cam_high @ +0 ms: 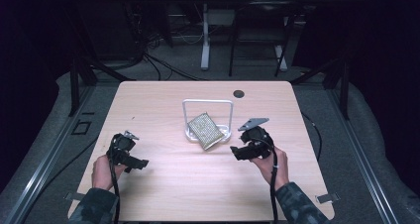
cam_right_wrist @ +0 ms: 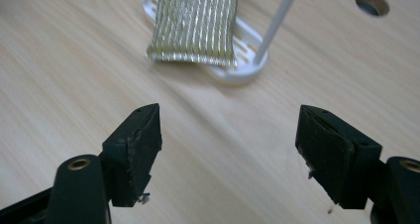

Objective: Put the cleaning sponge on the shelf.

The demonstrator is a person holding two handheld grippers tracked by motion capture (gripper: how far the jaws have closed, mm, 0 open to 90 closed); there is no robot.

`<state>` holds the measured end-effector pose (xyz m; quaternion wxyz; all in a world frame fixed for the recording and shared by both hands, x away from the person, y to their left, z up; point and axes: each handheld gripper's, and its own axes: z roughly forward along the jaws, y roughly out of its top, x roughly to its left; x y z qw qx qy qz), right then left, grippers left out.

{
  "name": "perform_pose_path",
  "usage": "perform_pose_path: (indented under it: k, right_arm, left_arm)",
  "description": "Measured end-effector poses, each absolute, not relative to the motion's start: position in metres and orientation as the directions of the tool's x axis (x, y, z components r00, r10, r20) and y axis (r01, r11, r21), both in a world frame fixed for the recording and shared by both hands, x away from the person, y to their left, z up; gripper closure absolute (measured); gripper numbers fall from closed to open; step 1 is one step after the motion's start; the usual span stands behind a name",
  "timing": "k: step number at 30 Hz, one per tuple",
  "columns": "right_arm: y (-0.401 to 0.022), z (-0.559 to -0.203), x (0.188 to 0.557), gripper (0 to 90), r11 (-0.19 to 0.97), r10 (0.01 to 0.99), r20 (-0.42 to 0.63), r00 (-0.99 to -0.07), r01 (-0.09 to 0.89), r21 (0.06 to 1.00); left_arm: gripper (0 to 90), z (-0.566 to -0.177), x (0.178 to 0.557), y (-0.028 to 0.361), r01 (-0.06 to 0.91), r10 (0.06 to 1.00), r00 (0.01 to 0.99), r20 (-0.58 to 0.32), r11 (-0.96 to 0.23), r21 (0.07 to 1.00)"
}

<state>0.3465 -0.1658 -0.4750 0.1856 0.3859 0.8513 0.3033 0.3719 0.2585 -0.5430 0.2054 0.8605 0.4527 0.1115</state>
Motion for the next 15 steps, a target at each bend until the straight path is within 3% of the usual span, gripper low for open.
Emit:
perform_pose_path:
  k: [15]
  right_arm:
    - [-0.239, -0.532, 0.313, 15.0, 0.505, 0.822, -0.047, -0.567, 0.689, 0.52]
  left_arm:
    - [7.6, -0.543, 0.372, 0.253, 0.721, 0.81, 0.587, 0.018, -0.532, 0.444]
